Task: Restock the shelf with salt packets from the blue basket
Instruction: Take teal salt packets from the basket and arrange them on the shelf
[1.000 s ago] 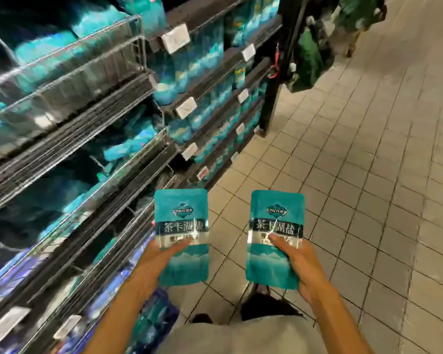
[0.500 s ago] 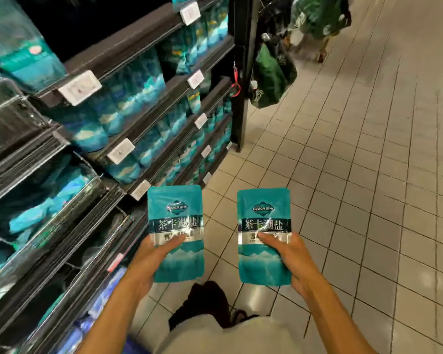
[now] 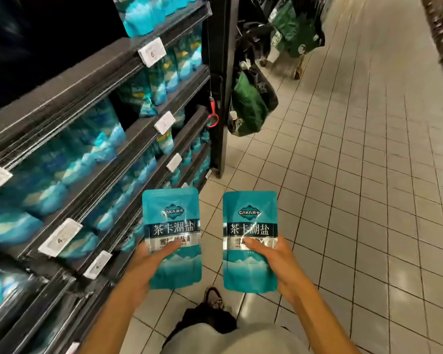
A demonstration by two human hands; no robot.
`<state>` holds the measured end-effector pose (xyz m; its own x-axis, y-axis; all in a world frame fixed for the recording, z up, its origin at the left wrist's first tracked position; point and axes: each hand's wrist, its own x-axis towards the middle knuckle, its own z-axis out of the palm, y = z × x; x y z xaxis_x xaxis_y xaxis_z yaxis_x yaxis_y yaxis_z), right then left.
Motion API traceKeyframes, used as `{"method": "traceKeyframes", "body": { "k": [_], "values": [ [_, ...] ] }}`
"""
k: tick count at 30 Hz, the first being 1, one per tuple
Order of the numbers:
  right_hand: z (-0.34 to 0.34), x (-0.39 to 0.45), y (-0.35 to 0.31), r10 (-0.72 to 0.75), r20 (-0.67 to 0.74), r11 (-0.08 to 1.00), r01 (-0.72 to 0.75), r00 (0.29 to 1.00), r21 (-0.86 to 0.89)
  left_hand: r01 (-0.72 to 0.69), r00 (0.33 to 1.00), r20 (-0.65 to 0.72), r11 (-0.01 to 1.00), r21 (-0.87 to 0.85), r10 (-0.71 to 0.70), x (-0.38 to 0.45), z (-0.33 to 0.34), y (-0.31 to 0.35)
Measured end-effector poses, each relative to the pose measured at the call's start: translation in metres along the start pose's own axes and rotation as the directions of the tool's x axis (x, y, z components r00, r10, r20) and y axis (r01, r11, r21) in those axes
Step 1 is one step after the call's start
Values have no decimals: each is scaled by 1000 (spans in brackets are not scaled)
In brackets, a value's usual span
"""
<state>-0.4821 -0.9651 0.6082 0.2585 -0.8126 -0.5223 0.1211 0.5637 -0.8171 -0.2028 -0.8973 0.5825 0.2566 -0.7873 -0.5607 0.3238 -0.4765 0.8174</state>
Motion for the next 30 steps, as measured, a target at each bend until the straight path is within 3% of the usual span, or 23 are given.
{"method": "traceKeyframes", "body": {
  "k": [10,17,23,27,30],
  "values": [
    [28,106,-97,-98,82,993,103,992,-53,-74,997,-37,997,-17,73,85,26,101],
    [60,204,-177,-137,249,984,160,959,-76,-137,960,-251,990,-41,122,124,36,160],
    [114,294,-270,-186,511,960,266,839,-89,-339,831,-477,941,-23,288,134,57,227],
    [167,329,-320,-194,657,941,329,729,-87,-489,673,-609,870,61,421,137,65,276],
    [211,342,-345,-208,740,918,389,640,-79,-539,594,-649,834,117,475,139,54,310]
  ]
}}
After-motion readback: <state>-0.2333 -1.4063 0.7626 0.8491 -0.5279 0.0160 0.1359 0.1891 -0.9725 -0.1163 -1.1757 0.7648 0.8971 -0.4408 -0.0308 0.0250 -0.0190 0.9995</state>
